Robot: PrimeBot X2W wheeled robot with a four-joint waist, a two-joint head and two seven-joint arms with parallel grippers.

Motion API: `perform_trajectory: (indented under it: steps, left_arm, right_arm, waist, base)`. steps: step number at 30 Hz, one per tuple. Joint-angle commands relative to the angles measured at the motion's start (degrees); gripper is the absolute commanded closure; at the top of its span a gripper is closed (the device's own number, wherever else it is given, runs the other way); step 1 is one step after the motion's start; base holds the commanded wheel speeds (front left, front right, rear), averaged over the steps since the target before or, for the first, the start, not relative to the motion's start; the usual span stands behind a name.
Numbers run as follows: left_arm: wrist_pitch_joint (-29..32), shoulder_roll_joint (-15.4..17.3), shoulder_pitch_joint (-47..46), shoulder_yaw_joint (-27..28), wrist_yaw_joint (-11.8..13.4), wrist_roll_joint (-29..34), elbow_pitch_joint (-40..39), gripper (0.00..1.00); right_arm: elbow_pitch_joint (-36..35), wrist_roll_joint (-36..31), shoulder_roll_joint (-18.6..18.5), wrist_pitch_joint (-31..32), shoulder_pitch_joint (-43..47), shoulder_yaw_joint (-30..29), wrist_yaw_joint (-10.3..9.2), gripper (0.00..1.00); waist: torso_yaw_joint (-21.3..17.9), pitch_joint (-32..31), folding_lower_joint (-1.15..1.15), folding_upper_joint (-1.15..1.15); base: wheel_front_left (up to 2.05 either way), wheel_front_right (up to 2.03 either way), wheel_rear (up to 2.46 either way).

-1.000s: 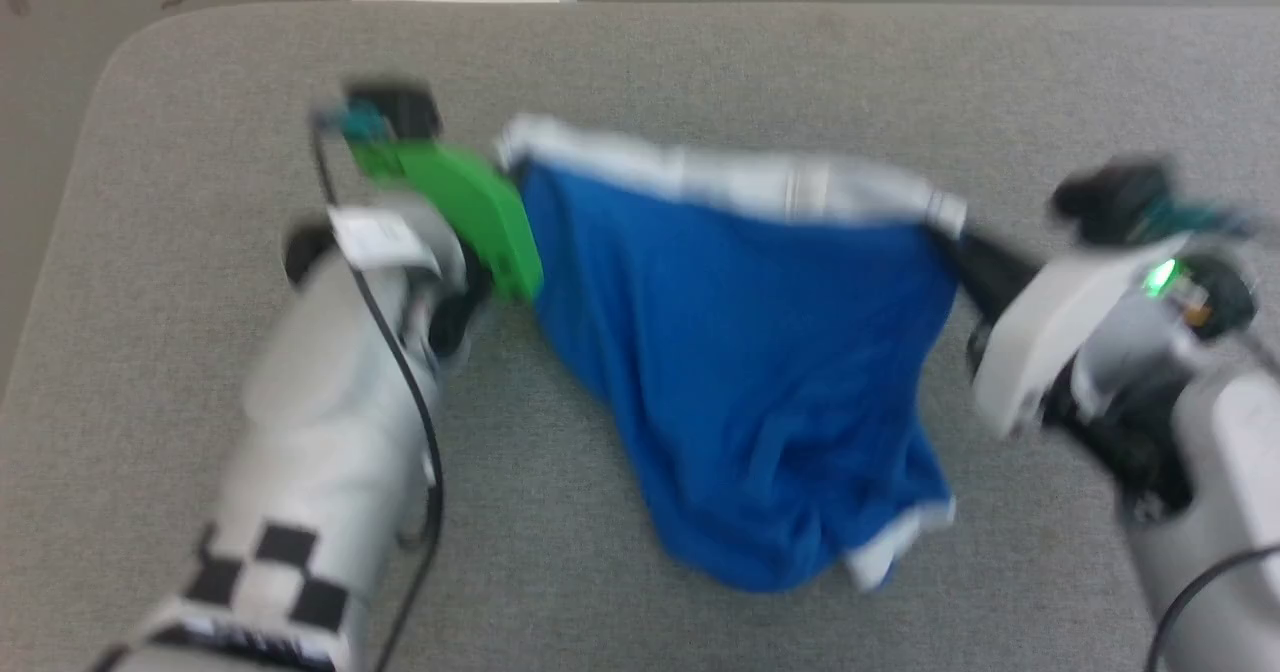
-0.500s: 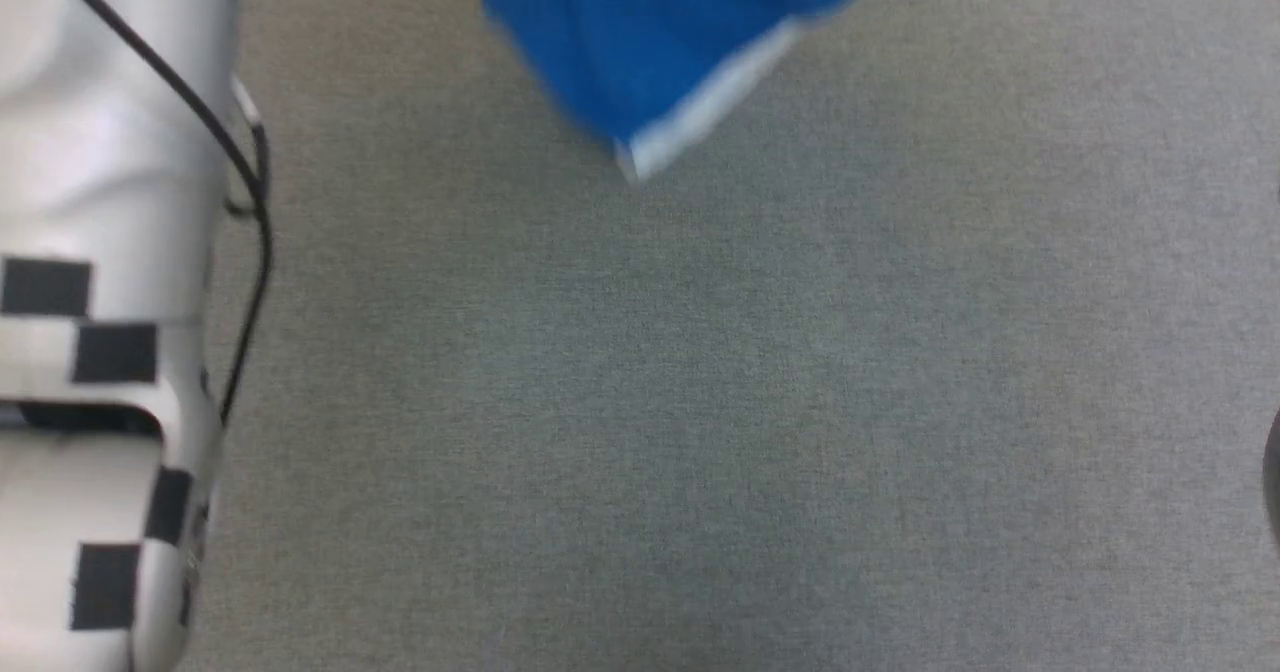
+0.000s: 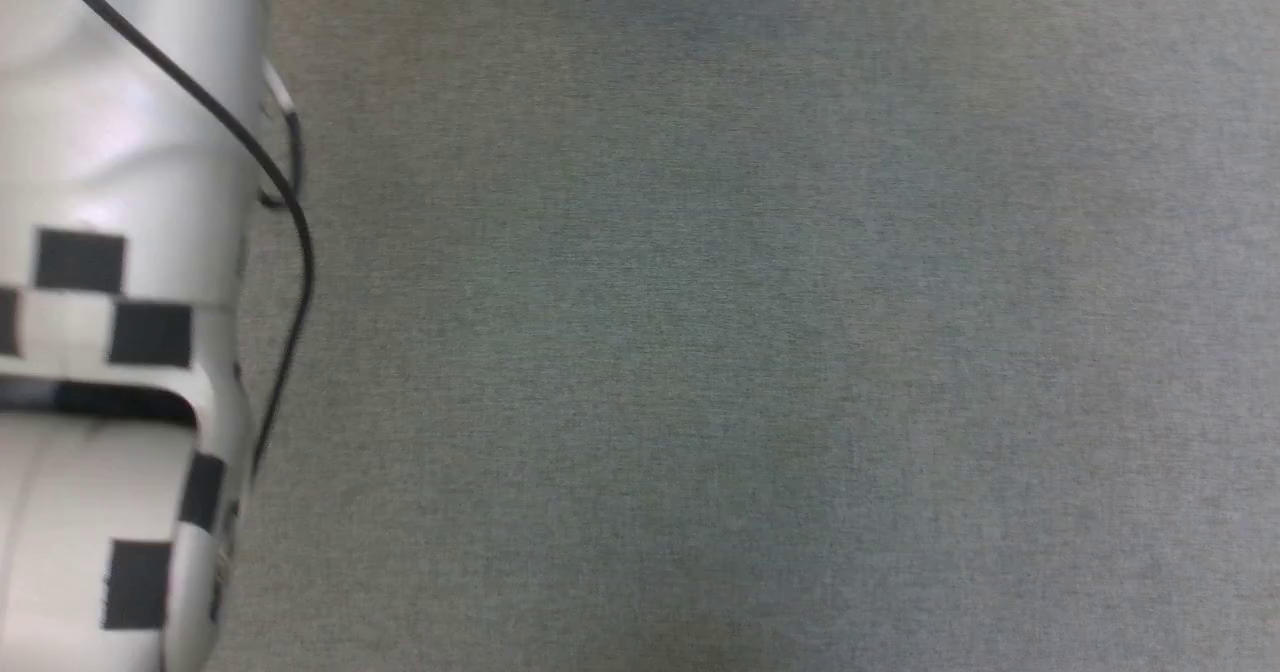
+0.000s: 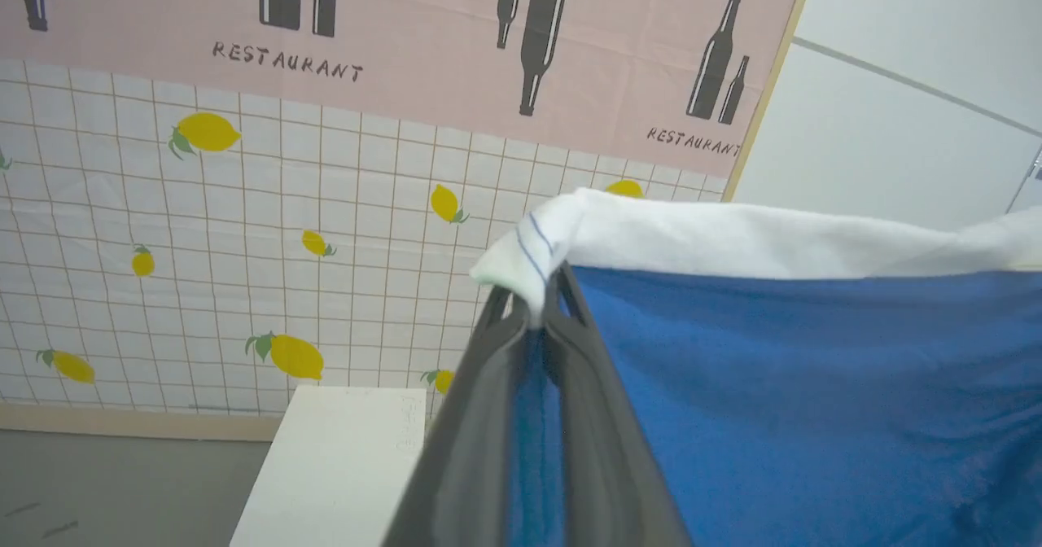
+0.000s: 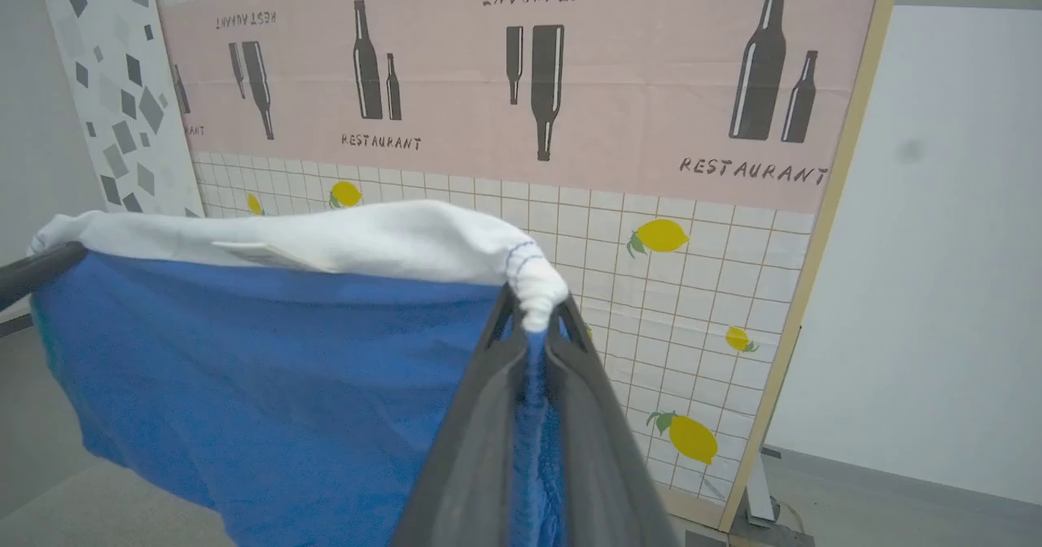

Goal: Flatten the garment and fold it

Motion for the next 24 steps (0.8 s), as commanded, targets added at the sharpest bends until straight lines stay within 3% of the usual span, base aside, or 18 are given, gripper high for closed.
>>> perform_trajectory:
  steps: [1,8,15,24]
  left_arm:
    - [-0.54,-0.35,2.45,-0.61,-0.72,-0.68,0.30,1.00]
    - [-3.98,0.24,14.70,-2.50,-2.12,-5.19,-3.64,1.00]
    - [-4.79,1.77,34.91,-2.79,-2.20,-11.42,-14.26,1.00]
    - [-1.96,1.59,65.40,-0.17,3.29,-19.01,-26.39,1.00]
  right_arm:
    - [-0.09,1.59,-0.40,-1.13,3.29,0.87,-0.10,1.00]
    - [-5.80,10.10,-4.80,-3.59,18.28,6.13,-0.10,1.00]
    - [-18.19,18.18,-10.93,-2.35,38.79,10.63,-0.10,1.00]
    - [-27.00,25.19,-13.51,6.54,63.00,12.53,-0.10,1.00]
  waist:
    - [0.53,-0.46,-0.01,0.00]
    - [1.54,-5.05,-0.01,0.00]
    - [2.02,-12.87,-0.01,0.00]
    - [2.23,-20.36,-0.01,0.00]
  base:
    - [0.00,0.00,0.00]
    - [0.00,0.00,0.00]
    - [0.00,0.00,0.00]
    - [0.00,0.00,0.00]
